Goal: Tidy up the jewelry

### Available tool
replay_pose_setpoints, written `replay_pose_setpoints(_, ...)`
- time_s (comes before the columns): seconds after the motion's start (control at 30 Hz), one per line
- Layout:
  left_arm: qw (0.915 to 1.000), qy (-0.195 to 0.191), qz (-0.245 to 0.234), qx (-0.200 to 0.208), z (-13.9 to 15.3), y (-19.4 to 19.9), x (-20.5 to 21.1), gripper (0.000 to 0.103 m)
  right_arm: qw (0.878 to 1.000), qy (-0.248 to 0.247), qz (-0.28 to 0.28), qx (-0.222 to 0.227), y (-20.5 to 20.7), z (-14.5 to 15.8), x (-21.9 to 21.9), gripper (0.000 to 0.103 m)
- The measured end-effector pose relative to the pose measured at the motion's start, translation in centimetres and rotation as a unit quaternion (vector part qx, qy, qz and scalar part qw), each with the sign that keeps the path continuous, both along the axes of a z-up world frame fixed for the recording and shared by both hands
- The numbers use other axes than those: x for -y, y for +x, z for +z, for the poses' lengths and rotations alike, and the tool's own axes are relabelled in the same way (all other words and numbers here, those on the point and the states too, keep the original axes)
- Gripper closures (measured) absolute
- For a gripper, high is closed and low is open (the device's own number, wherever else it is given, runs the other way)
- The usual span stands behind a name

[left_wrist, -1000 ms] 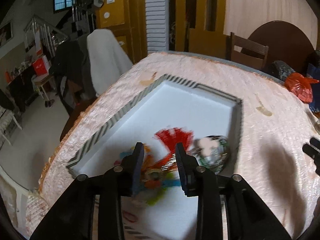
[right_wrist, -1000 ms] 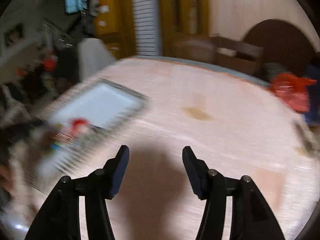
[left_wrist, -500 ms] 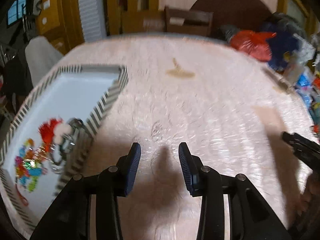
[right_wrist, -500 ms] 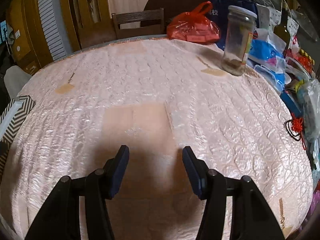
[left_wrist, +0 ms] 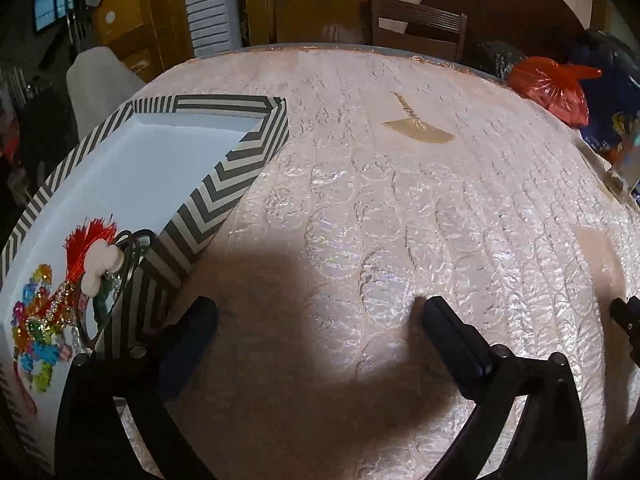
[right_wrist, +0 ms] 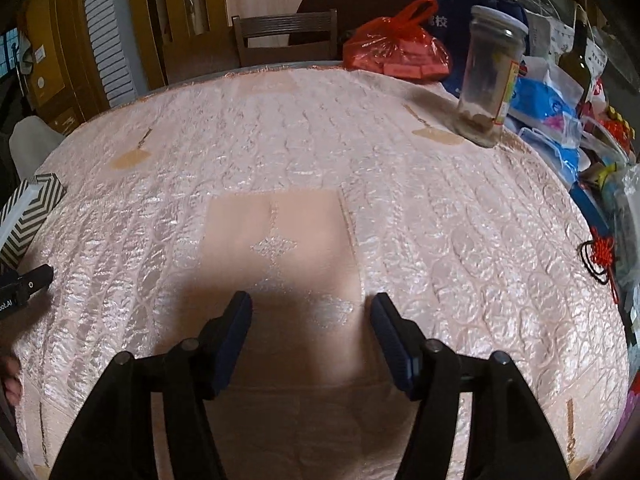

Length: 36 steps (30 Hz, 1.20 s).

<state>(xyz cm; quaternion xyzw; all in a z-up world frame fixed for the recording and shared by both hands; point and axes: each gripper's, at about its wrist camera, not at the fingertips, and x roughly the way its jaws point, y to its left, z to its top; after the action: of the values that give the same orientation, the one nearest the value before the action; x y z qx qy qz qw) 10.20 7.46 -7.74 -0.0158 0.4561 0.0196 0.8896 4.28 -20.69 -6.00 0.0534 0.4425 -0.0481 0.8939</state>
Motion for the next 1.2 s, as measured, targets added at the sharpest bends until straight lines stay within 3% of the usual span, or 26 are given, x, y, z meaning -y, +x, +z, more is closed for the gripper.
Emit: replay_pose_setpoints(1.2, 1.0000, 0.001, 0.000, 0.000, 0.09, -0.28, 0.23, 0.000, 1.000, -0.011, -0.010, -0.008, 0.60, -0.34, -0.10, 0.026)
